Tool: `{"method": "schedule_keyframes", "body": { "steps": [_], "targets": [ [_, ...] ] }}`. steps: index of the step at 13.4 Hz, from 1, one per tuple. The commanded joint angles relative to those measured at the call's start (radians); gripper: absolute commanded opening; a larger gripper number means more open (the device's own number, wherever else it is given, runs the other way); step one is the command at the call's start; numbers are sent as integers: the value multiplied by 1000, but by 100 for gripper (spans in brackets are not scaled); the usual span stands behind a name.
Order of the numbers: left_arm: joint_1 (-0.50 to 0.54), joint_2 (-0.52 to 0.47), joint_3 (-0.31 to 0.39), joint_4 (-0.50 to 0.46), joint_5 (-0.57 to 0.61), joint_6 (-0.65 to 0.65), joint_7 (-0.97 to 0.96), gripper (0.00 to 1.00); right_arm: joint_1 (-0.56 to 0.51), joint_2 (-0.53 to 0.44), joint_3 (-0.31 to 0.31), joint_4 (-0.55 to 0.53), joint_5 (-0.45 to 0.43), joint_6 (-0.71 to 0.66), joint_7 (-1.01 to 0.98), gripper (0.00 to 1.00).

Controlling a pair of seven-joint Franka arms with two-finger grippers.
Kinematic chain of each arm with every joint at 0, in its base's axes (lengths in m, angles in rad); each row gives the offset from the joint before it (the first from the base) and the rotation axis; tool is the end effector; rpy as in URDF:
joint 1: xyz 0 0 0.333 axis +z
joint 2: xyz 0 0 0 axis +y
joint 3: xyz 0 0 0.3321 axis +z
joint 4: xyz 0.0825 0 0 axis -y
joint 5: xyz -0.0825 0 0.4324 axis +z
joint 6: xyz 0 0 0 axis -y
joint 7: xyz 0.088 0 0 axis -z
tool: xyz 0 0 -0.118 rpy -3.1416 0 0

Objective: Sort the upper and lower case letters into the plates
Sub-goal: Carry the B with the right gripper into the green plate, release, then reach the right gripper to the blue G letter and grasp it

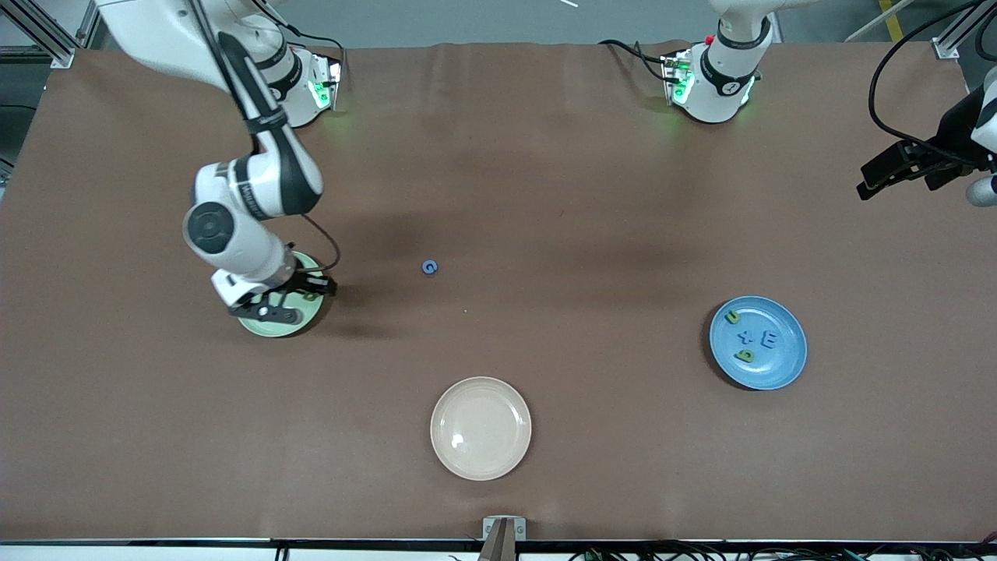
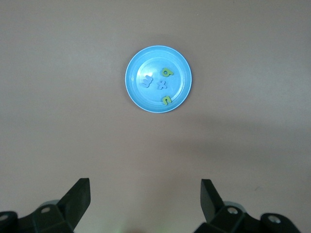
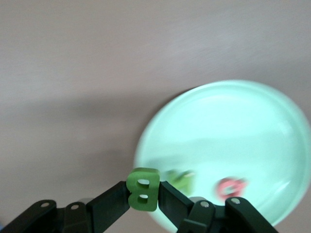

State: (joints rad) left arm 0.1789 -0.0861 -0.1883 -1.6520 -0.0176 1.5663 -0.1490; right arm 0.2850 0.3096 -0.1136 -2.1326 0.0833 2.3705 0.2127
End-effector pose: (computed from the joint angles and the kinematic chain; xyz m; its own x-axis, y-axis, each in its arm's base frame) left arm 0.5741 -0.0120 0.6367 0.9902 0.1398 -0.0013 0.1398 -0.9902 0.0013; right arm 0.5919 0.1035 0.2236 0.9926 -0.0983 -0.0718 -0.0989 -0.9951 -0.0042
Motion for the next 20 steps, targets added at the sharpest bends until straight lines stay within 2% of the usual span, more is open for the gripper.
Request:
{"method": "schedule_keyframes", "body": {
  "steps": [1, 6, 10, 11, 12, 13, 15, 17, 20],
  "targets": [
    [8, -15, 0, -9, -21, -6, 31, 100, -88, 11, 20, -12, -14, 18, -105, 0],
    [7, -14, 0, -9, -21, -5, 31, 100, -165, 89, 20, -17, -13, 82, -196, 1],
    [7, -15, 0, -6, -21, -5, 31, 100, -173, 121, 22, -17, -11, 102, -194, 15],
    [7, -15, -2, -5, -21, -5, 31, 100, -173, 125, 22, -17, -11, 101, -194, 32],
    [7, -15, -2, -5, -21, -5, 31, 100, -171, 125, 22, -17, -10, 93, -191, 72],
    [7, -15, 0, -6, -21, -5, 31, 100, -171, 121, 22, -17, -10, 89, -182, 100],
    [8, -15, 0, -6, -21, -5, 31, 100, -164, 99, 23, -6, -2, 37, -176, 100],
    [8, -15, 0, -6, -21, -5, 31, 100, -139, 77, 32, 42, 0, -51, -89, 100],
    [8, -15, 0, -8, -21, -5, 31, 100, -43, 60, 34, 92, 1, -117, 84, 100]
  ]
}}
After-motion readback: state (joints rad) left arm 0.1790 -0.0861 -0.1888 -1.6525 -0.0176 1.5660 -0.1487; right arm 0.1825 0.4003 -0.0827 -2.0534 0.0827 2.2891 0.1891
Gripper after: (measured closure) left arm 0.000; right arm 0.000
